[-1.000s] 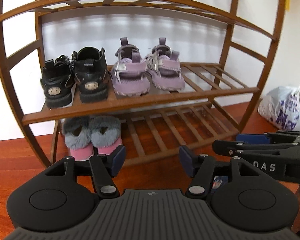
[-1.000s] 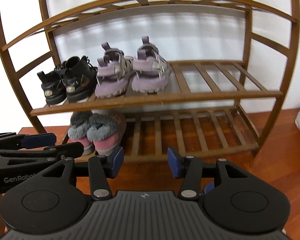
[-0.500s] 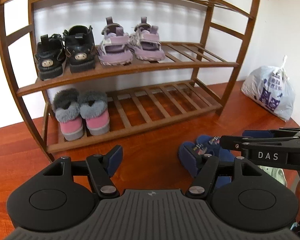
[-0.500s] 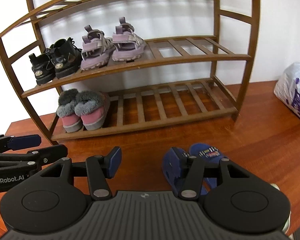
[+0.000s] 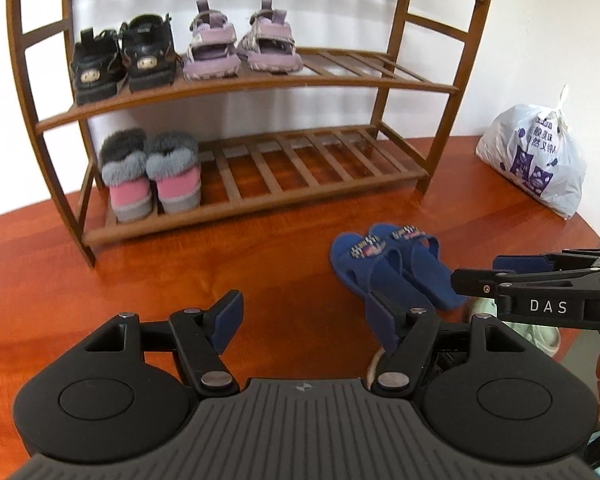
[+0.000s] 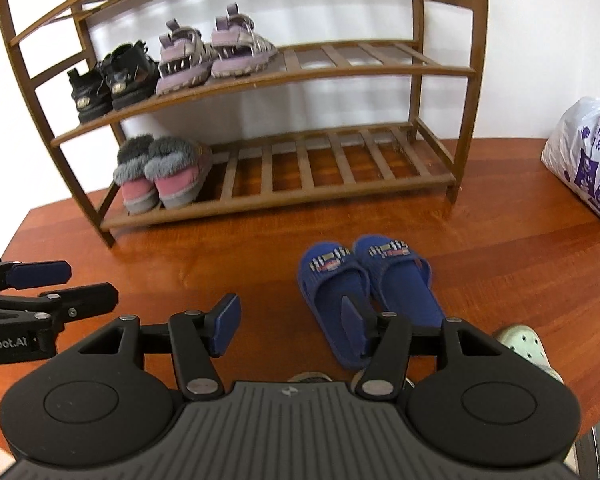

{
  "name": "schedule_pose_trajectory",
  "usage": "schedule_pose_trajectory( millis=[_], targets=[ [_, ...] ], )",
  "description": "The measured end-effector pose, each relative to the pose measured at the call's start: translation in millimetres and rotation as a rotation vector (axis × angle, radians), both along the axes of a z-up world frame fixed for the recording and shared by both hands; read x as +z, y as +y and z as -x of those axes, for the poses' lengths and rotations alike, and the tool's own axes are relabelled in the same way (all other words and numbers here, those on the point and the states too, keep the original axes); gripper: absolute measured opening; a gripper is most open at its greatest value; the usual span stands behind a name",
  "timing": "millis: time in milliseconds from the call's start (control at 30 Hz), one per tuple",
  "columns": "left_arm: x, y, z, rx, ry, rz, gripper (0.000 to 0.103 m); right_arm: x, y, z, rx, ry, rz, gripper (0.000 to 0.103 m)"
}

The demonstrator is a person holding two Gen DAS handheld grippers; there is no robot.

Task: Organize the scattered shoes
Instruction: 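Lower both tools toward the black velcro sandals on the floor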

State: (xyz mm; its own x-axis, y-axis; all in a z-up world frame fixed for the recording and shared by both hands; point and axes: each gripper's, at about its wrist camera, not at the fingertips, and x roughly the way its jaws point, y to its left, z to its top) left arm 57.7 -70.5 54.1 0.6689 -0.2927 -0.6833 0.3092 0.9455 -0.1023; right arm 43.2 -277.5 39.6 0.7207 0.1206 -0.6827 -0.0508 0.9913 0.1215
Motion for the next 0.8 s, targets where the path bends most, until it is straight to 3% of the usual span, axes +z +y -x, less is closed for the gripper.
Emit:
schedule_pose_trajectory(
  millis=[400, 800],
  targets=[
    [-46, -43, 52, -0.021, 0.1, 0.013, 0.071, -32, -57, 38, 0.022, 0.049, 0.021, 0.063],
    [-102, -88, 74, -0.031, 0.192, 0.002, 0.071, -72, -95, 58, 0.049, 0.101, 0.06, 0.066]
  ],
)
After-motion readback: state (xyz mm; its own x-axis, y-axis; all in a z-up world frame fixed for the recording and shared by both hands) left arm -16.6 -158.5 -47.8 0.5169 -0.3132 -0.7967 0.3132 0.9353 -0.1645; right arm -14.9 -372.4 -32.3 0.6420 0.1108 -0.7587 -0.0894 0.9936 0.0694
